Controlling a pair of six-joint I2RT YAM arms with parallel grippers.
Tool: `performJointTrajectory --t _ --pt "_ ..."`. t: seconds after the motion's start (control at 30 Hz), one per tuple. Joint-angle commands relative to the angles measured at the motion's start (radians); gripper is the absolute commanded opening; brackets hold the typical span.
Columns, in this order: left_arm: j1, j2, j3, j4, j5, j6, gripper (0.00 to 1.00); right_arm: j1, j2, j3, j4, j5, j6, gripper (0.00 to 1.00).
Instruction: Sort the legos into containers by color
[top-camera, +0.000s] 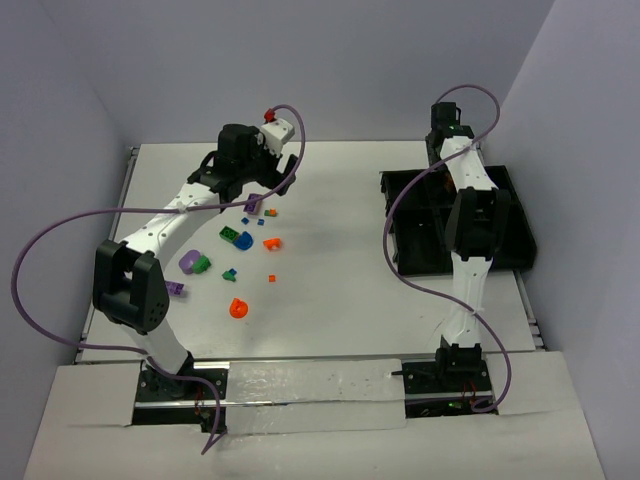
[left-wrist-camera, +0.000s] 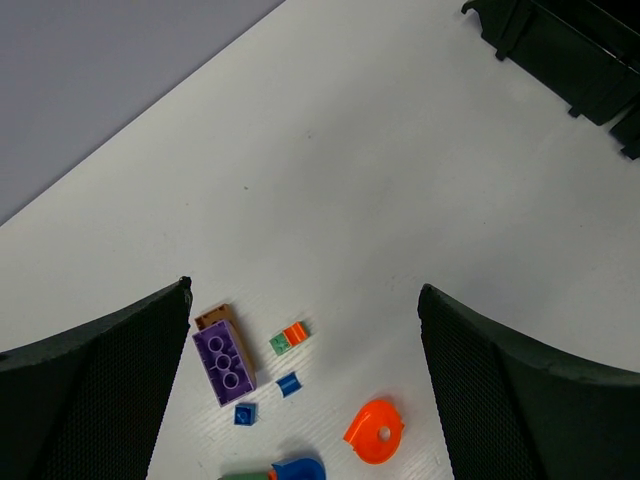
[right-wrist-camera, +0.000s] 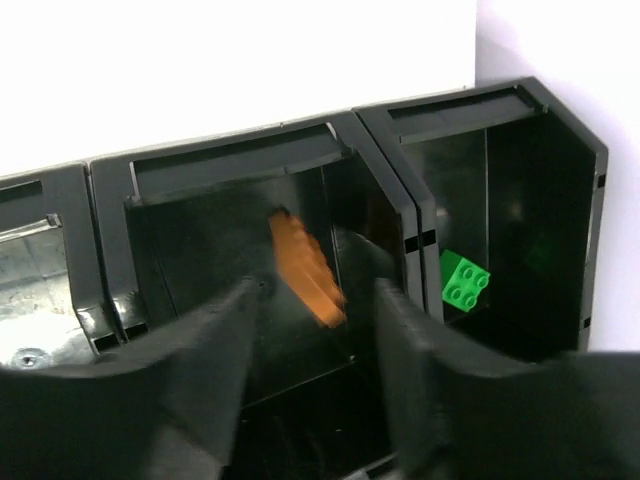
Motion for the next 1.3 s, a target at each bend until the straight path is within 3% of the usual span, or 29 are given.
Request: performJointTrajectory --t 0.0,0.1,0.33,0.47,0.7,1.03,1.27 --pt "0.006 -0.004 0.046 -0.007 -0.021 0.0 0.99 0.002 0.003 0.005 0.03 0.022 -0.005 0.66" --pt "0.024 -0.001 0.044 -0.003 0.003 -0.029 0.99 0.005 -0.009 0.016 0.019 -0.005 0.009 0.74" --pt "0.075 0.06 0.1 -0.062 0.068 -0.08 0.99 0.02 -0.1 0.035 -0.014 -0.179 0.075 0.78" --pt "0.075 0.12 0.15 -0.118 0.042 -0.092 0.97 0.016 -0.167 0.042 -0.004 -0.227 0.107 0.82" --pt "0.075 0.305 0.309 -0.296 -0.079 -0.153 0.94 0.003 -0.312 0.019 0.089 -0.377 0.179 1.0" --pt "0.083 0.472 0.446 -0.415 -0.284 -0.187 0.87 0.022 -0.378 0.019 0.117 -0.512 0.232 1.0" --pt "0.094 0.468 0.396 -0.427 -0.366 -0.246 0.85 0.034 -0.403 -0.04 0.132 -0.539 0.223 1.0"
